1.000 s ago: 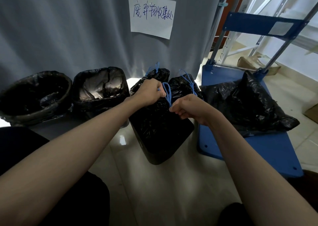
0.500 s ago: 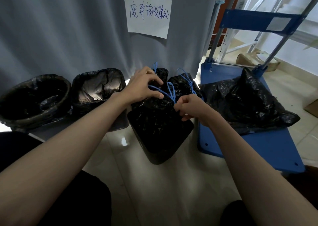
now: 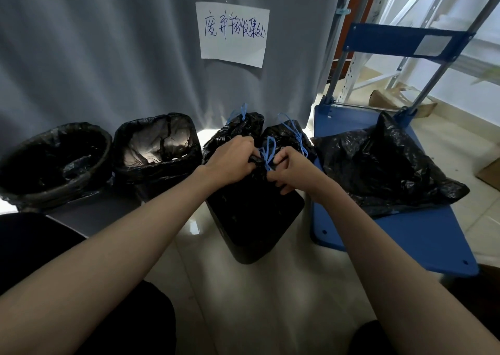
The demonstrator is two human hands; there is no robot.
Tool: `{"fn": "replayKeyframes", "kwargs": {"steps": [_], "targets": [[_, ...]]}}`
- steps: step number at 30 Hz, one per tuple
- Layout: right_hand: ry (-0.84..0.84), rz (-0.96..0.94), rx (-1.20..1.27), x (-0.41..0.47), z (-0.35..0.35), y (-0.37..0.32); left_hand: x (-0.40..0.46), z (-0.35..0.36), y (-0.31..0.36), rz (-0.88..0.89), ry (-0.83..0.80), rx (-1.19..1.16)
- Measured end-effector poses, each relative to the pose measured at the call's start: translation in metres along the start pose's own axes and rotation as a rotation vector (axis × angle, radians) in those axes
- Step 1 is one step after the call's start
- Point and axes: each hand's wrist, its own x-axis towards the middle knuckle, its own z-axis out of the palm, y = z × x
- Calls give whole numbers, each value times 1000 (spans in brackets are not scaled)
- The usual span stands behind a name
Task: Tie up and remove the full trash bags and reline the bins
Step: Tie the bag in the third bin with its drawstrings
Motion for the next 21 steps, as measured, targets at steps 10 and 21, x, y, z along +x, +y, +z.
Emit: {"fn": "replayKeyframes", "kwargs": {"steps": [10,21], "targets": [[187,-102,-400,12,23,-1,-11,-7,-1,-13,23,32],[301,-145,-595,-16,25,-36,-20,-29,16,43,144,192]]}}
